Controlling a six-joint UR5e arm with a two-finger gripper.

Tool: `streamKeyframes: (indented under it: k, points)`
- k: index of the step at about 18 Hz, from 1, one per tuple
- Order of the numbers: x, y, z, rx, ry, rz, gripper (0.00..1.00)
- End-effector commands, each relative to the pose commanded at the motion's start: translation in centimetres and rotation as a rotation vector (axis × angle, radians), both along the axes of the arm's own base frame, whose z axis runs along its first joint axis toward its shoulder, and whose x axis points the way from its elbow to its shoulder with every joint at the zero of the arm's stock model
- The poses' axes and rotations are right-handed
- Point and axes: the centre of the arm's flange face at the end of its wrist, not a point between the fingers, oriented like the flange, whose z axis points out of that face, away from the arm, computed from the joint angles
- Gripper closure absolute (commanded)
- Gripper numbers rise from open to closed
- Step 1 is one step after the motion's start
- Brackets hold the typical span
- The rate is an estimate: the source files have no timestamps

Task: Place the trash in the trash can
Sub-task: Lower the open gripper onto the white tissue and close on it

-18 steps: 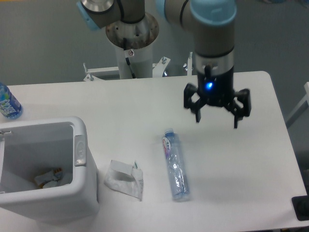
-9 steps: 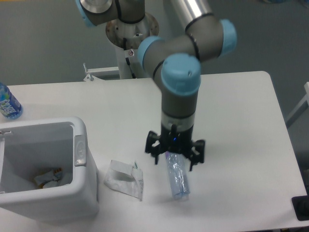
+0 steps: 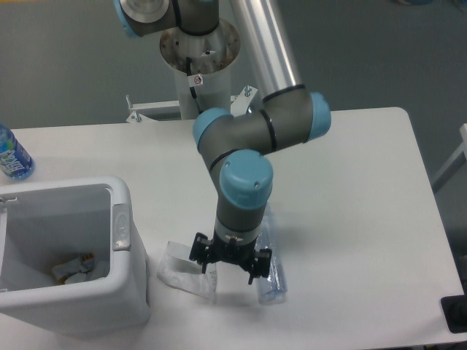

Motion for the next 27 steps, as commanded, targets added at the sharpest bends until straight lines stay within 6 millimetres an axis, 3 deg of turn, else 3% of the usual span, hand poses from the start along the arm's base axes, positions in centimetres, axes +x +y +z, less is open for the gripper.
streamKeyframes:
  k: [6, 14, 15, 18, 24, 27]
  points:
    - [1.4, 0.8, -2.8, -0.045, -0.013, -0.016, 0.0]
    - [1.5, 0.5, -4.3, -0.079, -0.012, -0.004, 0.03]
    - [1.5, 0.6, -4.3, -0.085, -0.009, 0.003, 0.09]
    - [1.6, 0.7, -4.3, -0.087, -0.006, 0.01, 0.4]
    - [1.6, 0.6, -4.4, -0.091, -0.006, 0.01, 0.48]
    - [1.6, 0.6, -4.3, -0.093, -0.002, 0.015, 0.77]
